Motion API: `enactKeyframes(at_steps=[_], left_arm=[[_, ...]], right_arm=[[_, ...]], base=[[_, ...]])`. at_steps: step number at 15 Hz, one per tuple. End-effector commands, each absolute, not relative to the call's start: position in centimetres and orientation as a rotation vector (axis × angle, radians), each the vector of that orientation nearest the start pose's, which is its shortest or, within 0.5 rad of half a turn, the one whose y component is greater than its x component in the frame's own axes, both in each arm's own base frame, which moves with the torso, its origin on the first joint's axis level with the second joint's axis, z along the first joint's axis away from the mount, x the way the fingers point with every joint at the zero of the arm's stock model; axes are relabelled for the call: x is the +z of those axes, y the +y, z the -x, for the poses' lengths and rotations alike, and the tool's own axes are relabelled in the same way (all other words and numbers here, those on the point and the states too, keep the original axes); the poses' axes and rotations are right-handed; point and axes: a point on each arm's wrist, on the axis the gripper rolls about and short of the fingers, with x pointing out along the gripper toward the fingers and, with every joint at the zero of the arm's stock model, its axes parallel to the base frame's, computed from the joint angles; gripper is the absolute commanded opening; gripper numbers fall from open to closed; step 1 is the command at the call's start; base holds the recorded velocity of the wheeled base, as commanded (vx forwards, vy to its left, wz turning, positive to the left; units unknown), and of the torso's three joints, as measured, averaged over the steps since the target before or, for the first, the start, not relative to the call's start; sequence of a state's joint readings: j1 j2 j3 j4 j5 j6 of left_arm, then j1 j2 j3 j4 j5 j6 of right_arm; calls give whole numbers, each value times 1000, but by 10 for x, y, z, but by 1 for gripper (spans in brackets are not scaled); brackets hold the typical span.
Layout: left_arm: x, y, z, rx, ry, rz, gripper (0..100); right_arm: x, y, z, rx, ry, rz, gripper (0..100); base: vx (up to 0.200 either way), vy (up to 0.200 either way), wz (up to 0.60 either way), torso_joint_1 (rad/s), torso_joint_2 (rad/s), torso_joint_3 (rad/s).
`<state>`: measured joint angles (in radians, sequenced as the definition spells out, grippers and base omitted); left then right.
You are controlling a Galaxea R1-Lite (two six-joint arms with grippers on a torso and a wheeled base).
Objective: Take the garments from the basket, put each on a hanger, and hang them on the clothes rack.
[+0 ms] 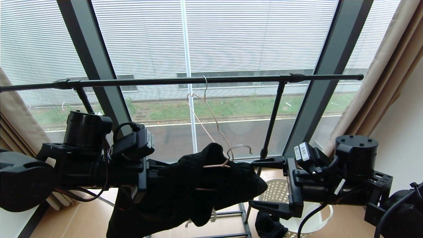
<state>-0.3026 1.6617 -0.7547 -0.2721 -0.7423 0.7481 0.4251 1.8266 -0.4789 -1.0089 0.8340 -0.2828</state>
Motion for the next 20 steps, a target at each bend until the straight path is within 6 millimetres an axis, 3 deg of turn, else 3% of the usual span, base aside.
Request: enactKeyframes(at_steps=[1, 8, 20], left_arm=[[151, -94, -255, -1187, 237, -508, 0], [150, -87, -255, -1205, 263, -415, 0], [168, -60, -256, -1215, 161, -288, 0]], right_arm=[[103, 130, -247, 1285, 182, 168, 100], [103, 130, -250, 1283, 180, 168, 100], [110, 96, -273, 1142, 145, 170, 100]], base=[[0, 0, 0, 0, 0, 0], [0, 0, 0, 0, 0, 0], [0, 0, 0, 0, 0, 0]])
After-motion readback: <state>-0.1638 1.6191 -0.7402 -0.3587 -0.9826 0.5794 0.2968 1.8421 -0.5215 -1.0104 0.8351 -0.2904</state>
